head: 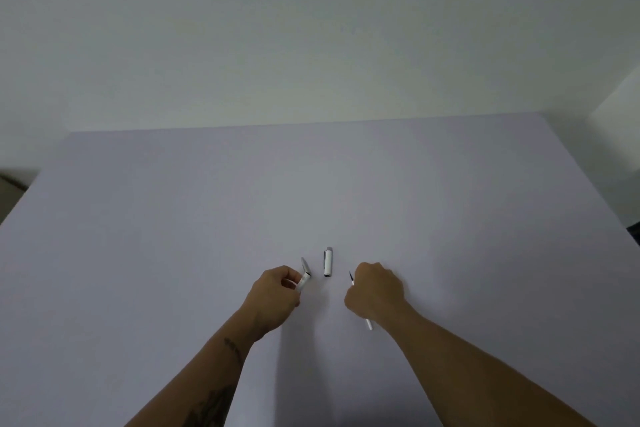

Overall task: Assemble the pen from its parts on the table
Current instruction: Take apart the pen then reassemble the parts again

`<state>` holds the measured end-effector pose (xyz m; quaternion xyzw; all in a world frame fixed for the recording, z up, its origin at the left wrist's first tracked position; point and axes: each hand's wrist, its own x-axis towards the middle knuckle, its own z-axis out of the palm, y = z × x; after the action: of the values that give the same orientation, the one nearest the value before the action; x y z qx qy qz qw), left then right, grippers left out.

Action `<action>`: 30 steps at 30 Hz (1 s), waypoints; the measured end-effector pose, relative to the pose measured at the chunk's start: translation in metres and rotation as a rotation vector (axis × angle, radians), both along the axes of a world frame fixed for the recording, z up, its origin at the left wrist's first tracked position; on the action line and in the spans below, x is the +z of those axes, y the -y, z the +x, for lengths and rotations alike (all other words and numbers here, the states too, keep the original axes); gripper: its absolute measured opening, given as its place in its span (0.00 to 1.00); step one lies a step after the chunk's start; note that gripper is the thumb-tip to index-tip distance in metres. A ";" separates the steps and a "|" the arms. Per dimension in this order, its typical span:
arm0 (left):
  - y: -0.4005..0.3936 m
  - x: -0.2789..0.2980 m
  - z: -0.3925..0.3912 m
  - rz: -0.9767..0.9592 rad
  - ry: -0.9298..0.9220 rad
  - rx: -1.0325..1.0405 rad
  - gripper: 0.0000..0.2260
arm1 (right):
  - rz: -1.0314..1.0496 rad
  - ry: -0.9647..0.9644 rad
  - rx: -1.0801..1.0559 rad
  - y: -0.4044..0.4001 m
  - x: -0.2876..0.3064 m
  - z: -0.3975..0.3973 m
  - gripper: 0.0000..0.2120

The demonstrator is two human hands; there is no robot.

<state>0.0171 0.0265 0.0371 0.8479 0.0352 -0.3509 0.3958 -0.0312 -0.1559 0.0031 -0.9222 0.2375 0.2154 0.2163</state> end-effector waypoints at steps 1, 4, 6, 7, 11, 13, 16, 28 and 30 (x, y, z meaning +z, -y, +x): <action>0.000 0.001 0.000 -0.002 0.001 0.001 0.11 | 0.058 0.015 -0.048 -0.002 0.002 0.002 0.02; 0.000 0.003 0.002 -0.005 0.007 0.004 0.10 | 0.374 0.183 -0.262 -0.005 0.010 0.015 0.07; 0.000 0.004 0.002 -0.006 0.009 0.010 0.10 | 0.540 0.322 -0.391 -0.006 0.021 0.025 0.09; 0.001 0.005 0.002 -0.007 0.010 0.013 0.11 | 0.596 0.381 -0.431 -0.005 0.027 0.029 0.09; 0.003 0.007 0.004 -0.011 0.009 0.009 0.11 | 0.685 0.508 -0.451 -0.008 0.042 0.036 0.09; 0.004 0.008 0.004 -0.013 0.007 0.006 0.11 | 0.691 0.530 -0.460 -0.012 0.044 0.037 0.09; 0.004 0.009 0.005 -0.027 0.009 0.012 0.11 | 0.691 0.560 -0.462 -0.015 0.042 0.038 0.09; -0.021 0.003 0.006 -0.111 0.034 0.113 0.10 | 0.588 0.396 -0.060 -0.042 0.035 0.040 0.09; -0.030 0.000 0.006 -0.124 0.037 0.136 0.08 | 0.596 0.331 -0.017 -0.046 0.033 0.042 0.08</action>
<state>0.0232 0.0565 0.0373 0.8239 0.0637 -0.3090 0.4709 0.0112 -0.1096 0.0364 -0.8389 0.1336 0.1210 0.5136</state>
